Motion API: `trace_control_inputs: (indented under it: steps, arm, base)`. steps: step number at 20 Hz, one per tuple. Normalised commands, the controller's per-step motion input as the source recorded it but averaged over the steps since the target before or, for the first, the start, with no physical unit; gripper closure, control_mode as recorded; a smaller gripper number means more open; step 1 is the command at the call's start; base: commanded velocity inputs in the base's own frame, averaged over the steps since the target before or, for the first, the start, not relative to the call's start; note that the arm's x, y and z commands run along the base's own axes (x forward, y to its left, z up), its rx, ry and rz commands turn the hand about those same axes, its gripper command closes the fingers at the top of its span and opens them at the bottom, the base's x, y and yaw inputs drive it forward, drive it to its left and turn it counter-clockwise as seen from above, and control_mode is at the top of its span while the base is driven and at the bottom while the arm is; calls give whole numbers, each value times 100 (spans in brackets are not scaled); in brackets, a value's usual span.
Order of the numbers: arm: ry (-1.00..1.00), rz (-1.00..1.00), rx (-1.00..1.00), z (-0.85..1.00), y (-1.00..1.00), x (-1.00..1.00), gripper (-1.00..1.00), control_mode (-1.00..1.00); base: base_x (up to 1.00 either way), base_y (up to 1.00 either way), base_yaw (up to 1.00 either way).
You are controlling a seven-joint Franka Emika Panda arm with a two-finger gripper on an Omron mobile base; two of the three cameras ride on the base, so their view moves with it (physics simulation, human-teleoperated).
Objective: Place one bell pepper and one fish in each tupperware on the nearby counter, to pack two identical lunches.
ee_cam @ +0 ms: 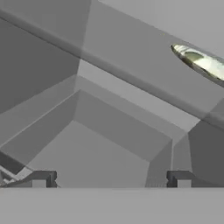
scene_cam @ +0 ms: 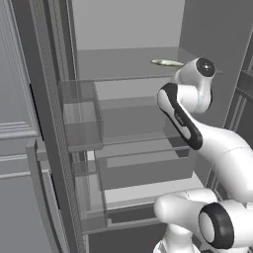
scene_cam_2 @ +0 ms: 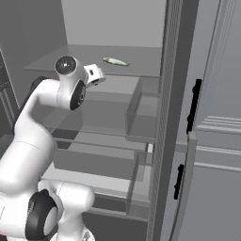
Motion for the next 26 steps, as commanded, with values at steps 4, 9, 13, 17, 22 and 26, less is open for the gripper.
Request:
trace_control_inputs:
  steps: [4,9,13,17,22,26]
  arm:
    - [-12,-18,-2,70,-4,33,-100,-100]
    - [0,-17,-2,56,-27,54,-100,-100]
    - [4,-11,0,33,-37,74,-100,-100]
    - [10,-8,0,6,-37,88,-100,-100]
    - [11,-2,1,0,-28,84,-100,-100]
    - [7,0,3,0,-16,73,-100,-100]
  base:
    - [0,0,0]
    - [0,0,0]
    - [0,0,0]
    - [0,0,0]
    - [0,0,0]
    - [0,0,0]
